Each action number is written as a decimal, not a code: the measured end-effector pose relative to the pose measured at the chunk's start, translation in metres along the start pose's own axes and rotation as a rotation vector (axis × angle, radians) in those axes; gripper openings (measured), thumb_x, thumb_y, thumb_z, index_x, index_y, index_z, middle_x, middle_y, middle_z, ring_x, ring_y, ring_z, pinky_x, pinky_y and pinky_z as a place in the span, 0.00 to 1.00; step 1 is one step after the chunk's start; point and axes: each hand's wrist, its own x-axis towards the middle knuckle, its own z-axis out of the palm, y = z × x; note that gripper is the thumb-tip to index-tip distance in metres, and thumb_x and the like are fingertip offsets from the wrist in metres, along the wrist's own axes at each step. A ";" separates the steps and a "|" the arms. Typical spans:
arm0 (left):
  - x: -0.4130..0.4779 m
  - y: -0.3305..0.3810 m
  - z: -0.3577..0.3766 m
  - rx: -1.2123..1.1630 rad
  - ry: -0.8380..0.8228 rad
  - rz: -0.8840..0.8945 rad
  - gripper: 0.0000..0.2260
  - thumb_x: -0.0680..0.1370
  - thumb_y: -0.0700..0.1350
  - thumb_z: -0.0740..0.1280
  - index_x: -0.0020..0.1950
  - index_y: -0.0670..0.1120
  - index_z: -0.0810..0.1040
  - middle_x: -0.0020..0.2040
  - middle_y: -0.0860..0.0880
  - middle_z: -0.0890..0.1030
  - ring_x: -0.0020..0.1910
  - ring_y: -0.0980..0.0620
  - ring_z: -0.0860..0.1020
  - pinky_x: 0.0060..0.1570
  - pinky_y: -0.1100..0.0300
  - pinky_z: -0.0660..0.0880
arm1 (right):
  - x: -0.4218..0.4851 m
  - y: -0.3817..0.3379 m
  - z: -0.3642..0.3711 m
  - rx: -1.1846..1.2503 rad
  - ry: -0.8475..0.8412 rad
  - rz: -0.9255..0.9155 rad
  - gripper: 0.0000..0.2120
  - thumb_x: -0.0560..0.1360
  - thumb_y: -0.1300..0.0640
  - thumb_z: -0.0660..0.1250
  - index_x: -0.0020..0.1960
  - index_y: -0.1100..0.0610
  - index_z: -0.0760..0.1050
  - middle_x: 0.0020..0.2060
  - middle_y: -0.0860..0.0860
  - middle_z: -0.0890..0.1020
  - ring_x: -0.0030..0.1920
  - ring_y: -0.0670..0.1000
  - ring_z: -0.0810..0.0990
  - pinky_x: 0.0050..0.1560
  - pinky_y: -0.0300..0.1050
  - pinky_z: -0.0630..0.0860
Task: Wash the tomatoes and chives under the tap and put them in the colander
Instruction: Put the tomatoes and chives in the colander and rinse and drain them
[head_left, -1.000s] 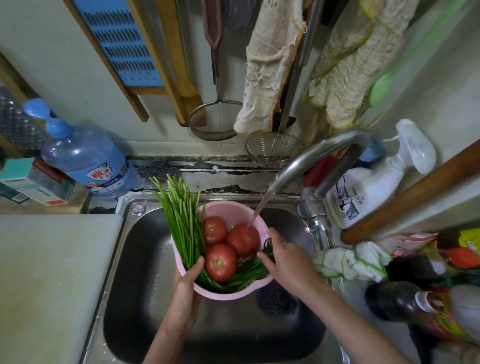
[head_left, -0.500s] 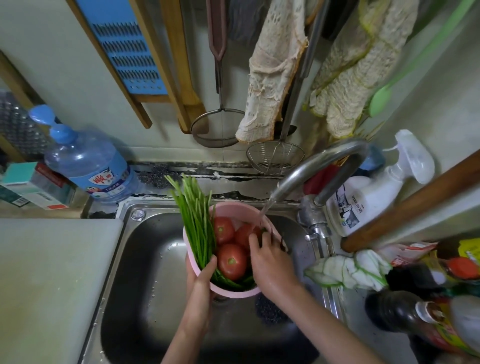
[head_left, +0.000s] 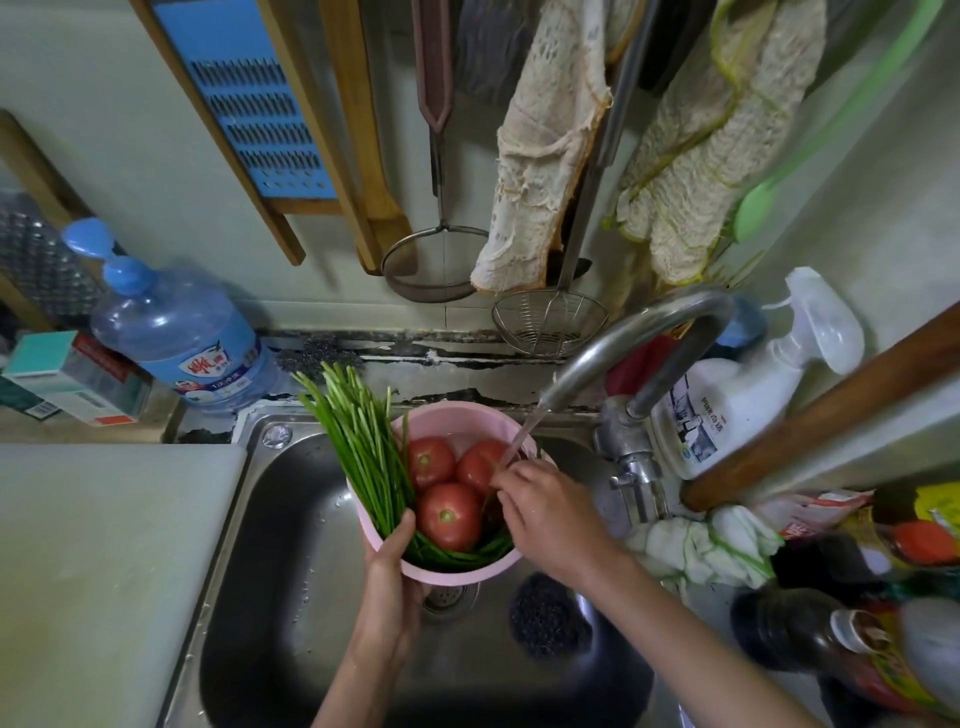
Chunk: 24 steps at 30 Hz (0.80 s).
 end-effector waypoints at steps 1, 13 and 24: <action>-0.001 0.000 -0.002 -0.021 -0.001 -0.011 0.23 0.73 0.45 0.66 0.69 0.47 0.72 0.62 0.42 0.79 0.60 0.40 0.78 0.61 0.39 0.72 | 0.000 -0.001 -0.002 0.067 0.076 0.036 0.11 0.76 0.57 0.61 0.55 0.55 0.79 0.50 0.50 0.82 0.51 0.51 0.80 0.47 0.50 0.80; -0.004 0.003 -0.002 -0.006 -0.137 -0.009 0.39 0.64 0.47 0.78 0.72 0.44 0.67 0.67 0.40 0.75 0.65 0.41 0.75 0.61 0.44 0.73 | 0.033 -0.016 -0.018 0.032 0.030 0.179 0.11 0.77 0.49 0.60 0.48 0.55 0.77 0.44 0.52 0.80 0.45 0.53 0.78 0.42 0.47 0.77; -0.010 0.000 -0.019 0.048 -0.054 0.075 0.26 0.74 0.39 0.64 0.72 0.50 0.67 0.66 0.45 0.77 0.63 0.44 0.76 0.62 0.42 0.73 | -0.002 0.014 0.010 -0.148 -0.153 0.078 0.26 0.80 0.44 0.54 0.74 0.52 0.61 0.76 0.53 0.56 0.75 0.54 0.55 0.75 0.57 0.54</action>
